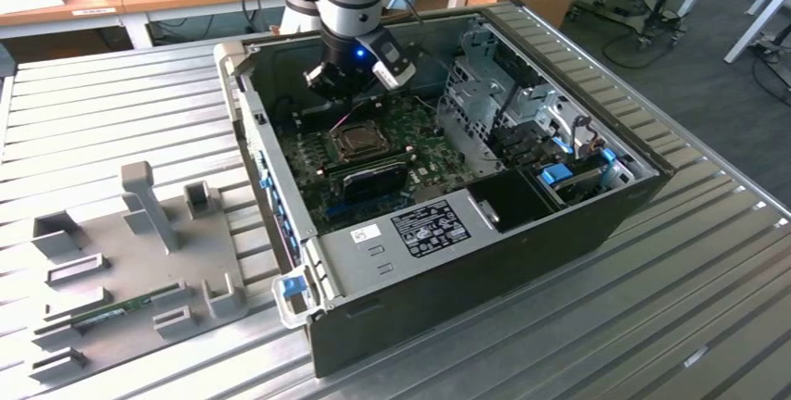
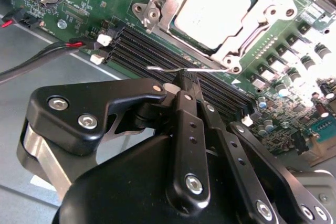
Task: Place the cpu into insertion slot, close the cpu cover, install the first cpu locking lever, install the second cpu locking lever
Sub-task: 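Install the first cpu locking lever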
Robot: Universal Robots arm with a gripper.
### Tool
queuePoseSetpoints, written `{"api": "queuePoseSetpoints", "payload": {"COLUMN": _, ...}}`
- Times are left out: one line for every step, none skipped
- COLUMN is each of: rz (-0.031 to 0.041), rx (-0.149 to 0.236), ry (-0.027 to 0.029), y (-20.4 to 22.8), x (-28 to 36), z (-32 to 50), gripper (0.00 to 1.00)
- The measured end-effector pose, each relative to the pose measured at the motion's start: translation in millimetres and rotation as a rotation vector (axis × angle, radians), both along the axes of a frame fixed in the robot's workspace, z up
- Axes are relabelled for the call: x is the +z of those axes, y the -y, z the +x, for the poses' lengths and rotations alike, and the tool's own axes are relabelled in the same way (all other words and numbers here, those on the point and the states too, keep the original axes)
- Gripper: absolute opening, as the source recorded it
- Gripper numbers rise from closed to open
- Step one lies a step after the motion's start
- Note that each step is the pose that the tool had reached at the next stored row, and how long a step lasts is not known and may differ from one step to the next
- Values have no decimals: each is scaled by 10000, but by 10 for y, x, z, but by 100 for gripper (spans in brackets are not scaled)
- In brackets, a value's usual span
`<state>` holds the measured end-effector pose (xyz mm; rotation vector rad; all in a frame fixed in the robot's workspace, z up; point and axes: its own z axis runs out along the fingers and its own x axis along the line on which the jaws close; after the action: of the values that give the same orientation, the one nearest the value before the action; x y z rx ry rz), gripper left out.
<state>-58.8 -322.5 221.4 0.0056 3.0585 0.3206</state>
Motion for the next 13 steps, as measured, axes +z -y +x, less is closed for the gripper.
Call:
{"api": "queuePoseSetpoints", "payload": {"rz": 0, "rx": 0, "ry": 0, "y": 0, "x": -3, "z": 0, "gripper": 10}}
{"api": "queuePoseSetpoints", "payload": {"rz": -1, "rx": 0, "ry": -1, "y": 0, "x": -6, "z": 0, "gripper": 10}}
{"api": "queuePoseSetpoints", "payload": {"rz": -3, "rx": 0, "ry": -2, "y": 0, "x": -6, "z": 0, "gripper": 10}}
{"api": "queuePoseSetpoints", "payload": {"rz": -1, "rx": 0, "ry": 0, "y": 0, "x": -8, "z": 0, "gripper": 10}}
{"api": "queuePoseSetpoints", "payload": {"rz": 0, "rx": -1, "ry": 0, "y": 0, "x": -8, "z": 0, "gripper": 10}}
{"api": "queuePoseSetpoints", "payload": {"rz": 0, "rx": -1, "ry": 0, "y": 0, "x": -9, "z": 0, "gripper": 10}}
{"api": "queuePoseSetpoints", "payload": {"rz": -1, "rx": 0, "ry": -1, "y": 1, "x": -9, "z": 0, "gripper": 10}}
{"api": "queuePoseSetpoints", "payload": {"rz": 0, "rx": 0, "ry": 0, "y": 1, "x": -11, "z": 0, "gripper": 10}}
{"api": "queuePoseSetpoints", "payload": {"rz": 1, "rx": 0, "ry": 0, "y": 1, "x": -13, "z": 0, "gripper": 10}}
{"api": "queuePoseSetpoints", "payload": {"rz": 1, "rx": 0, "ry": 1, "y": 1, "x": -16, "z": 0, "gripper": 10}}
{"api": "queuePoseSetpoints", "payload": {"rz": 0, "rx": 0, "ry": 0, "y": 0, "x": -19, "z": 0, "gripper": 10}}
{"api": "queuePoseSetpoints", "payload": {"rz": 0, "rx": 0, "ry": 0, "y": 1, "x": -22, "z": 0, "gripper": 10}}
{"api": "queuePoseSetpoints", "payload": {"rz": 0, "rx": 0, "ry": 0, "y": 1, "x": -25, "z": 0, "gripper": 10}}
